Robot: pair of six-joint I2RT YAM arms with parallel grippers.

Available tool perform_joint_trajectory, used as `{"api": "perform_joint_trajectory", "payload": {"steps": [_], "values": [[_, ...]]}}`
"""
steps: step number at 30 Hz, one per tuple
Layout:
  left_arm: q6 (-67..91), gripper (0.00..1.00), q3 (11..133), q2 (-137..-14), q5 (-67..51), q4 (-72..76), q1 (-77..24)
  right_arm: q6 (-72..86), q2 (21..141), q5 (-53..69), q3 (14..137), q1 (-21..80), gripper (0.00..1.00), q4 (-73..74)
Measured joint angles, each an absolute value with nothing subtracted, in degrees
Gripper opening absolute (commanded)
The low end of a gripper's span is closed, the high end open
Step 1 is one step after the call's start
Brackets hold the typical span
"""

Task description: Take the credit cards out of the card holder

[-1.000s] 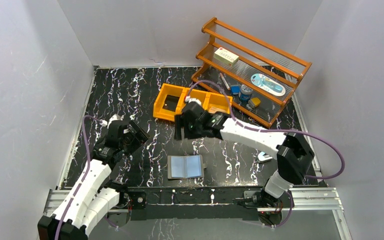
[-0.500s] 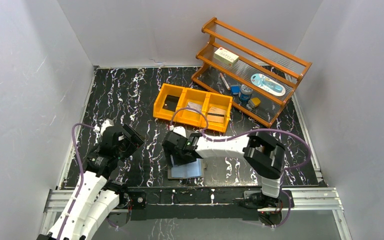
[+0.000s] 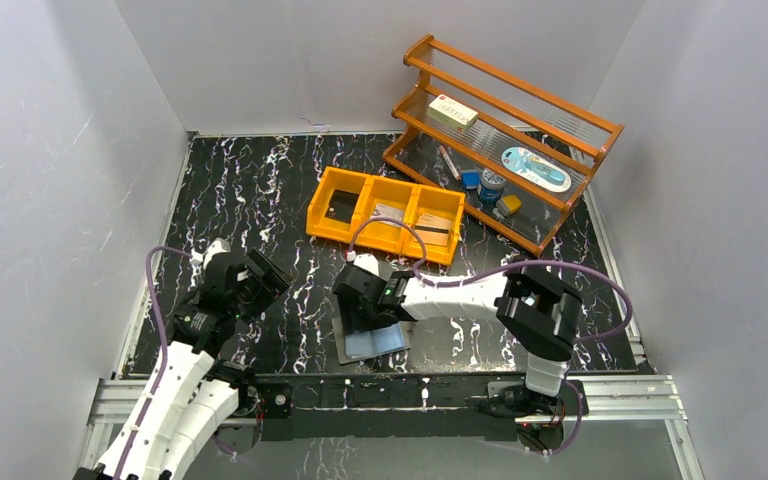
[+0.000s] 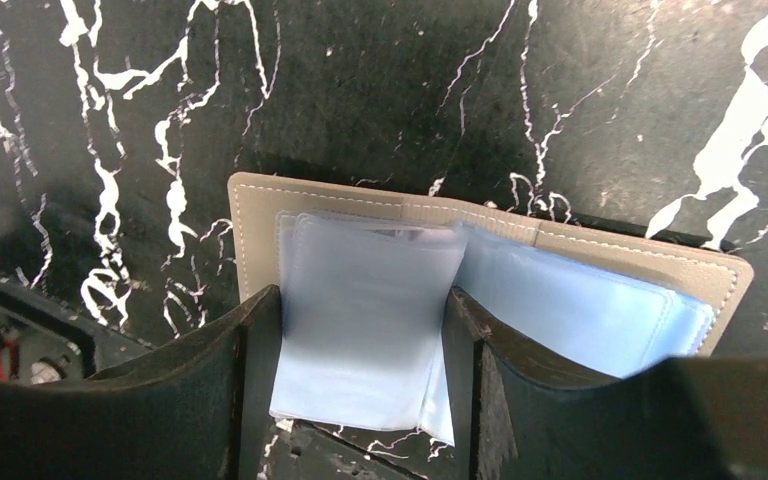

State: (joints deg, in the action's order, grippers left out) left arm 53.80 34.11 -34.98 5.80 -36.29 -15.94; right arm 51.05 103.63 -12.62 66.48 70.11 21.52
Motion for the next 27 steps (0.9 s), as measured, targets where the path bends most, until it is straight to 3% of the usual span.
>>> {"api": "perform_joint_trajectory", "payload": {"steps": [5,13,27], "values": [[53.4,0.79,33.3,-35.4,3.4,-34.8,-15.9,51.4,99.0,-6.8,59.6,68.1,0.61,13.8],[49.8,0.78,31.9,-38.5,-4.6,-30.3,-15.9,54.9,96.0,3.7,51.7,62.7,0.70,3.4],[44.7,0.76,31.3,-46.1,-18.2,-23.6,-15.9,58.0,94.1,8.9,47.2,60.4,0.69,-3.9]]}}
